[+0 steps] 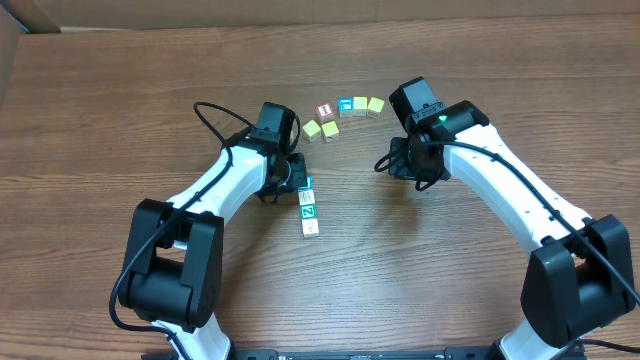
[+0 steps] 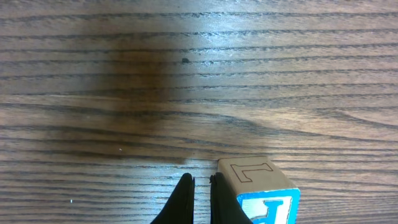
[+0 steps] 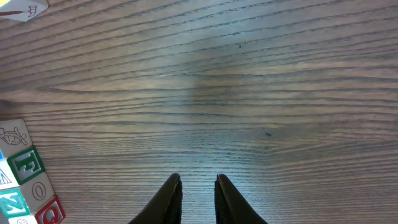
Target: Flip 4 blocks
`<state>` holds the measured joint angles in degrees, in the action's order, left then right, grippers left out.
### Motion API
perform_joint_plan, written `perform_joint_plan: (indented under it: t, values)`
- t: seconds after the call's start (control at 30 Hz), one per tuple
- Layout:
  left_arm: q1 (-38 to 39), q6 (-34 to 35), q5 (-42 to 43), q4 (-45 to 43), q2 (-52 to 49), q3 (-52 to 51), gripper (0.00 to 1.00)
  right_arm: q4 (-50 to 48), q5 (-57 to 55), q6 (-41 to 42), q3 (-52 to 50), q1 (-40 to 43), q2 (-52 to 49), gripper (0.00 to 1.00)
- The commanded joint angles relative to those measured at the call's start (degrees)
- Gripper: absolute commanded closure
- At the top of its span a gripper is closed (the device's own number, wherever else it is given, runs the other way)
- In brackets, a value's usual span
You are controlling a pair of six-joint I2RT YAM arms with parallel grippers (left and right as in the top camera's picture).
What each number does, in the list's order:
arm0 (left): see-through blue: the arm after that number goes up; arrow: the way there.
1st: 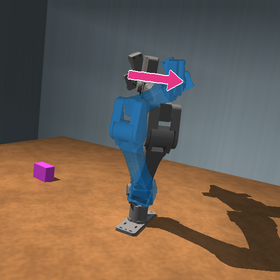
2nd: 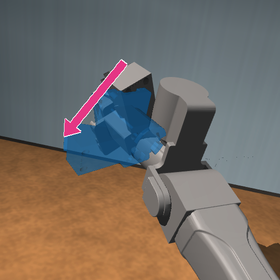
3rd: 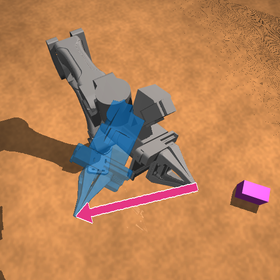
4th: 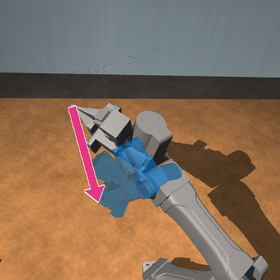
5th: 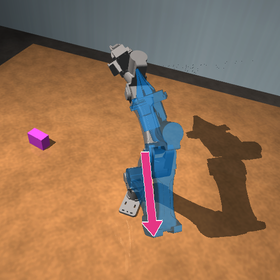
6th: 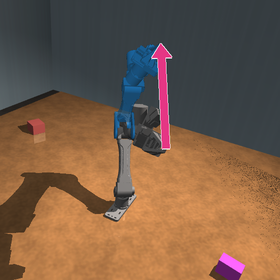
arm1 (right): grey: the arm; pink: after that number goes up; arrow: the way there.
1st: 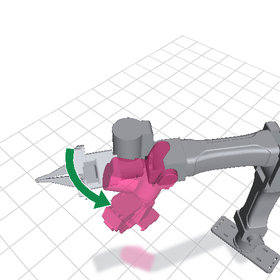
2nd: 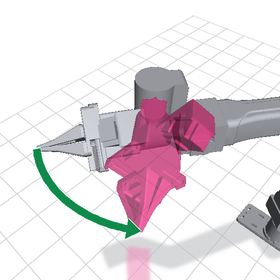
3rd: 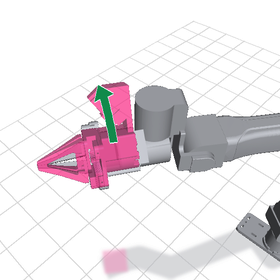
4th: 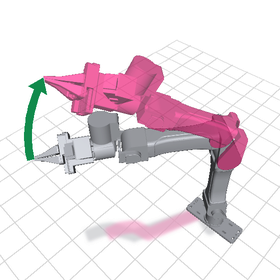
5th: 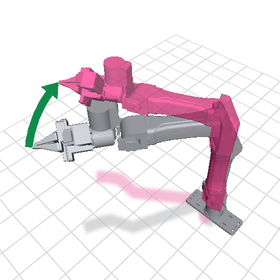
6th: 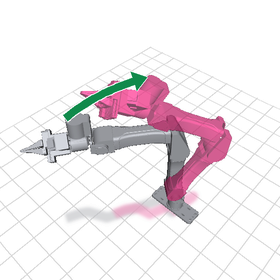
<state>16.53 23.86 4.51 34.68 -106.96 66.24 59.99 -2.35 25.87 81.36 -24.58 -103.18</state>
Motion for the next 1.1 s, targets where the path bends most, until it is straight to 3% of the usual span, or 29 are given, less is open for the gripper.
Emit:
perform_joint_plan:
  t: [0.0, 1.07]
  values:
    - [0.4, -0.7, 0.0, 0.3, -0.6, -0.5, 0.96, -0.3, -0.6, -0.2, -0.3, -0.1, 0.2, 0.80]
    - [0.5, 0.8, 1.6, 2.6, -0.6, -0.5, 0.96, -0.4, 0.7, -0.2, -0.3, -0.1, 0.2, 0.79]
